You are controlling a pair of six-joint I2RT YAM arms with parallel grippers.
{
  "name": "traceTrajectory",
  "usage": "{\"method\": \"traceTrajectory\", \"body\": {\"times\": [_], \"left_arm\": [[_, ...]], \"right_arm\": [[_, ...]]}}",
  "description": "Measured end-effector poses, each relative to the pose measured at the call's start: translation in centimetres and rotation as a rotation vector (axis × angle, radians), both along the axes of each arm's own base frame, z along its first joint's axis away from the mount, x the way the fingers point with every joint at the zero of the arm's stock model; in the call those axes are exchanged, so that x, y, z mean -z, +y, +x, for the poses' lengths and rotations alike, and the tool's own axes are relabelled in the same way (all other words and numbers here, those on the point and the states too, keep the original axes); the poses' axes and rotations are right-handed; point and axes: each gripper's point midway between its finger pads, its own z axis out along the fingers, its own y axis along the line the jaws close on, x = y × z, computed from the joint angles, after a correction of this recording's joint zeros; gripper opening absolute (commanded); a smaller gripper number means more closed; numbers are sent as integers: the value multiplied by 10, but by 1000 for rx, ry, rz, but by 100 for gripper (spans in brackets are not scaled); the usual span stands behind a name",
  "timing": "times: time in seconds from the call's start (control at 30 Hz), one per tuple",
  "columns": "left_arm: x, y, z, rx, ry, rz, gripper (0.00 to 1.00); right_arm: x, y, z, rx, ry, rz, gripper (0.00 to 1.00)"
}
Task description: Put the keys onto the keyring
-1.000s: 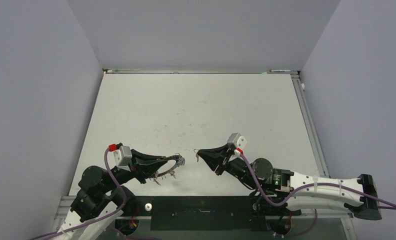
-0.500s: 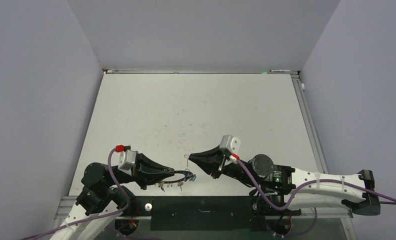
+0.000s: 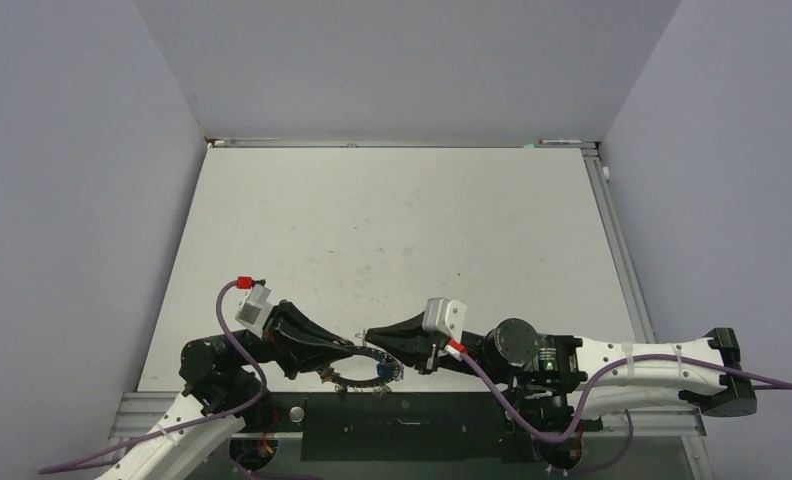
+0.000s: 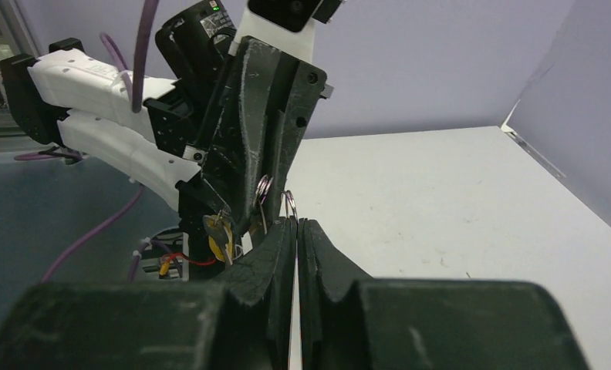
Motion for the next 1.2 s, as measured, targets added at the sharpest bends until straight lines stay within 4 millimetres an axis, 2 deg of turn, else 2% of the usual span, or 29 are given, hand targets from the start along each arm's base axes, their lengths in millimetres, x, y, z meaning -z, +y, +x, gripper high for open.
{"method": "traceTrajectory", "body": {"times": [0.27, 0.63, 1.2], "left_arm": [[-19, 7, -9, 53, 28, -125, 0], [-30, 12, -15, 83, 34, -178, 0], [-21, 12, -15, 99, 73, -180, 0]], "right_arm": [[-5, 9, -16, -46, -33, 24, 5], [-17, 13, -26, -66, -57, 71, 5], [-12, 29, -24, -60, -79, 54, 5]]}}
